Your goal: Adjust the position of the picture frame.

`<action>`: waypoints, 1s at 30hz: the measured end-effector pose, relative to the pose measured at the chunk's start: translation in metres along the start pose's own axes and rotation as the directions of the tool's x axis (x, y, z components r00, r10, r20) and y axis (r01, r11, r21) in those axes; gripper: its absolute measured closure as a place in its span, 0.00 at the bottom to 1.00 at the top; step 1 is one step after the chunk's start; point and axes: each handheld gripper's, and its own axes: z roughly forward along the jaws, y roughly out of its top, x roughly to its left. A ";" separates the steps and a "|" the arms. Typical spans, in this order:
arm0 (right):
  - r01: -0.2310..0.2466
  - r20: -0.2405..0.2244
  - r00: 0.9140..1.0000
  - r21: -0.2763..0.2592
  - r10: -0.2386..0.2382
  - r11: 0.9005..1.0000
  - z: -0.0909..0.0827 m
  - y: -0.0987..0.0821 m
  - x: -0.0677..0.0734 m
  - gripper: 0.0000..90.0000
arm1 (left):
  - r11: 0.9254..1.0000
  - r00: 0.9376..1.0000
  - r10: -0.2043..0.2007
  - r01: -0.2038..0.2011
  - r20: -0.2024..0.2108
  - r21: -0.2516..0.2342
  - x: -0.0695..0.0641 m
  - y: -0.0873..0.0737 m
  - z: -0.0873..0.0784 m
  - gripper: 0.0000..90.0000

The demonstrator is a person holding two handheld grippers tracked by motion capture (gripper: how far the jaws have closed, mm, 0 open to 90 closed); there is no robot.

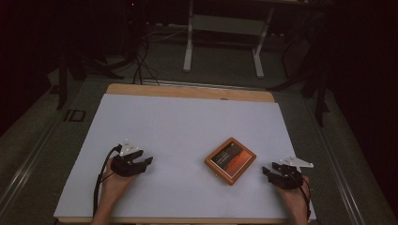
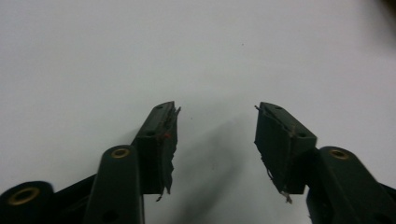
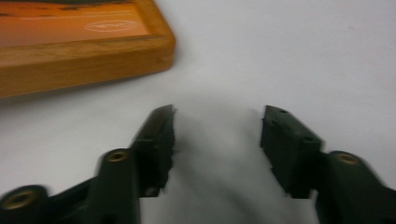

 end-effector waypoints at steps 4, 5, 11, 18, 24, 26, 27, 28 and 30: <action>0.016 -0.023 1.000 -0.049 -0.018 0.999 -0.009 0.004 0.004 0.62 | 1.000 1.000 0.001 -0.001 0.012 -0.010 0.000 0.000 -0.001 0.56; 0.016 -0.023 1.000 -0.049 -0.018 0.999 -0.009 0.004 0.004 0.62 | 1.000 1.000 0.003 -0.002 0.014 -0.009 0.000 0.001 -0.001 0.56; 0.070 -0.049 0.996 -0.050 -0.072 0.996 -0.015 0.007 0.014 0.73 | 1.000 1.000 0.001 0.000 0.012 -0.018 0.001 0.000 -0.003 0.57; 0.183 -0.142 0.972 -0.062 -0.190 0.981 -0.023 0.012 0.034 1.00 | 1.000 1.000 -0.004 0.004 0.001 -0.017 0.002 0.000 -0.004 0.57; 0.260 -0.223 0.938 -0.054 -0.266 0.964 -0.028 0.008 0.052 1.00 | 1.000 1.000 -0.001 0.001 -0.006 -0.018 0.001 0.000 -0.005 0.57; 0.279 -0.233 0.930 -0.049 -0.283 0.959 -0.028 0.007 0.057 1.00 | 1.000 1.000 -0.001 0.001 -0.005 -0.021 0.000 0.000 -0.006 0.57; 0.305 -0.253 0.918 -0.043 -0.306 0.951 -0.028 0.005 0.063 1.00 | 1.000 1.000 -0.001 0.001 -0.003 -0.022 0.000 0.000 -0.006 0.57; 0.305 -0.253 0.918 -0.043 -0.306 0.951 -0.028 0.005 0.063 1.00 | 1.000 1.000 0.000 0.000 -0.002 -0.024 0.000 0.000 -0.006 0.57; 0.324 -0.276 0.905 -0.042 -0.323 0.945 -0.027 0.004 0.069 1.00 | 1.000 1.000 0.000 0.000 0.001 -0.024 0.000 0.001 -0.006 0.58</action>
